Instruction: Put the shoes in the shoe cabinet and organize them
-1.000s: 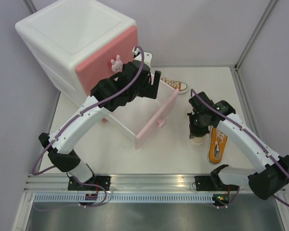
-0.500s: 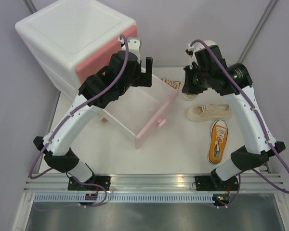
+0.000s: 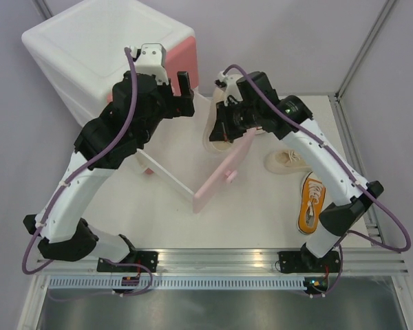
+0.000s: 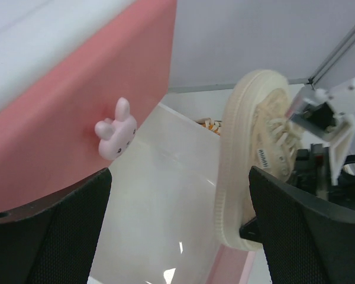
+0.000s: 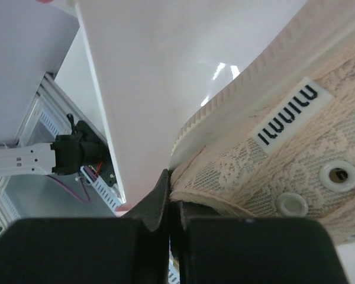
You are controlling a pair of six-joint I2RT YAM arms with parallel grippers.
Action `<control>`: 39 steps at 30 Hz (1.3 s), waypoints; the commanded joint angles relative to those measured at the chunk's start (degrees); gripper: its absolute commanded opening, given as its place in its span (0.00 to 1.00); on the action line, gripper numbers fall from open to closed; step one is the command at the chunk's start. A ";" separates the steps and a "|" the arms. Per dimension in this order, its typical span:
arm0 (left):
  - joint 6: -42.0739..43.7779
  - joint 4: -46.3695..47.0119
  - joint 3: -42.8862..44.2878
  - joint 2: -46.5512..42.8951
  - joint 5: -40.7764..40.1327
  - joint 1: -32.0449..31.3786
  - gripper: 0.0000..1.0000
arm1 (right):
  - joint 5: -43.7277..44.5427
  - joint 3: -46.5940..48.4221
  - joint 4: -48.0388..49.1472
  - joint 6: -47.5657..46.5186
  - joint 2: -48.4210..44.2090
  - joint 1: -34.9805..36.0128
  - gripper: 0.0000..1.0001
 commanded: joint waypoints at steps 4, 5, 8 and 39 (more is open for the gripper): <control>3.31 3.09 -2.50 -4.21 -4.46 0.14 0.99 | -4.58 -4.42 15.97 -0.44 1.61 4.66 0.01; 3.40 3.18 -2.68 -4.47 -4.64 0.14 0.99 | -5.29 -4.43 16.33 -0.17 2.22 5.01 0.01; 3.93 3.35 -3.73 -5.18 -5.52 0.23 0.99 | -6.96 -5.21 14.67 -2.10 4.51 6.51 0.01; 6.48 4.67 -10.41 -7.20 -3.94 0.31 0.99 | 3.92 2.87 -0.72 -39.02 21.83 15.30 0.01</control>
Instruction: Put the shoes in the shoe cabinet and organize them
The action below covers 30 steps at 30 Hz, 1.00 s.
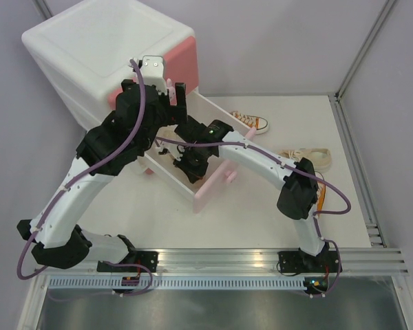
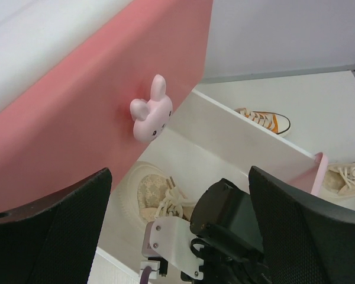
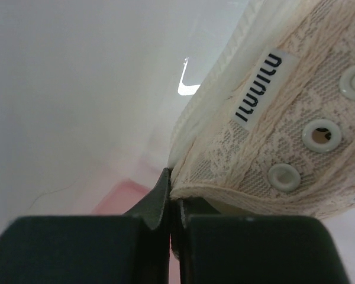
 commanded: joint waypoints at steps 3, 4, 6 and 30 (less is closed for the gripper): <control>2.28 1.59 -1.85 -1.76 1.15 -0.15 0.98 | 7.68 3.74 3.65 -5.01 -0.20 0.55 0.01; 2.28 1.68 -2.12 -1.85 1.33 -0.15 0.99 | 8.03 3.74 3.65 -5.28 -0.03 0.64 0.00; 2.37 1.68 -2.73 -2.11 1.68 -0.15 0.99 | 8.65 3.57 3.74 -5.54 0.24 0.81 0.01; 0.96 1.59 -5.81 -4.22 2.30 -0.15 0.98 | 10.76 5.05 4.53 -4.93 0.51 1.78 0.48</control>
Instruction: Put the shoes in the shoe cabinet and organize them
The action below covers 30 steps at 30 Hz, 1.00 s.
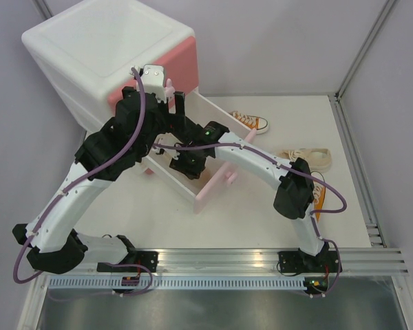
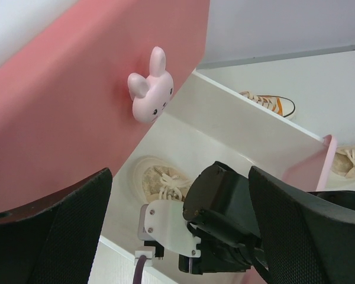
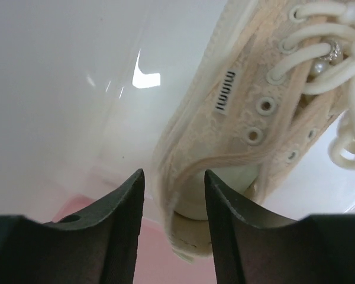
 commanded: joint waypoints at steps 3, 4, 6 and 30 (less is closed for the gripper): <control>0.59 1.59 1.27 -0.85 0.94 -0.15 0.98 | -0.17 5.94 3.05 2.73 -2.69 0.36 0.56; 0.59 1.68 1.97 -0.77 0.77 -0.15 0.98 | 0.01 6.38 4.62 3.78 -3.83 0.36 0.60; 0.76 1.59 2.68 -0.50 0.68 -0.15 0.98 | 0.71 6.74 6.47 4.84 -5.15 0.27 0.64; 1.64 9.59 7.17 1.79 0.50 -0.15 1.00 | 22.85 -16.98 9.91 11.52 -34.32 -16.32 0.79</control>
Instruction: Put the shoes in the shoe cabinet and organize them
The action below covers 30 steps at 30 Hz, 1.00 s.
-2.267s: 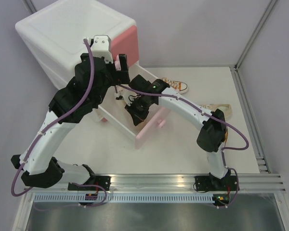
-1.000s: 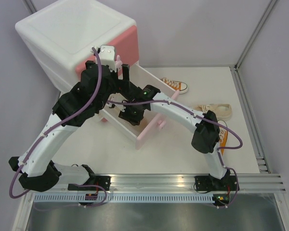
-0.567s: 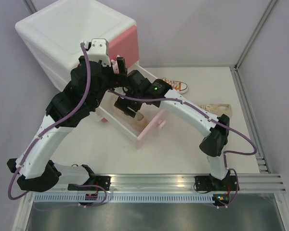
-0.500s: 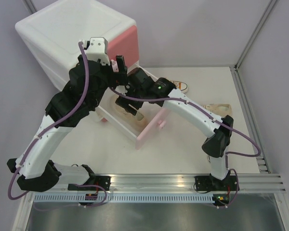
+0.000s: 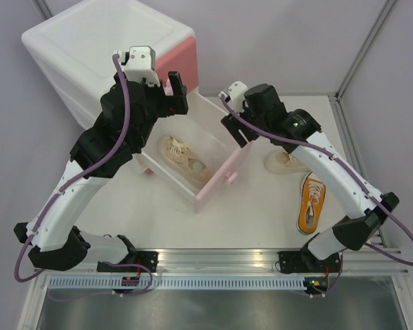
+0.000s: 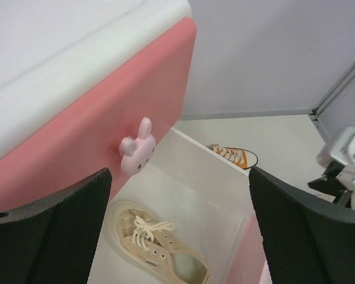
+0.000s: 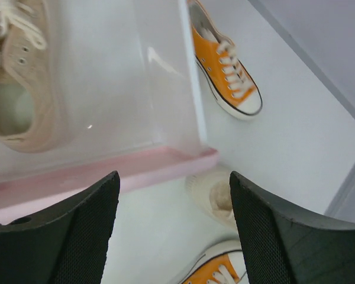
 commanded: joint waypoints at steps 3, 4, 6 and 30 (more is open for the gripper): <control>1.69 1.19 -0.38 -1.21 0.37 -0.15 1.00 | 6.84 -7.76 -0.04 4.75 -6.28 -8.41 0.80; 1.34 1.11 -1.77 -1.74 0.37 -0.15 1.00 | 7.19 -8.12 -1.79 5.02 -6.46 -9.48 0.80; 0.64 1.28 -4.41 -3.40 0.55 -0.06 1.00 | 8.51 -10.39 -3.11 5.63 -6.63 -12.98 0.80; -2.09 -3.19 -28.86 -20.99 0.20 -0.15 0.99 | -15.21 -20.43 -0.66 -11.06 5.21 -47.37 0.80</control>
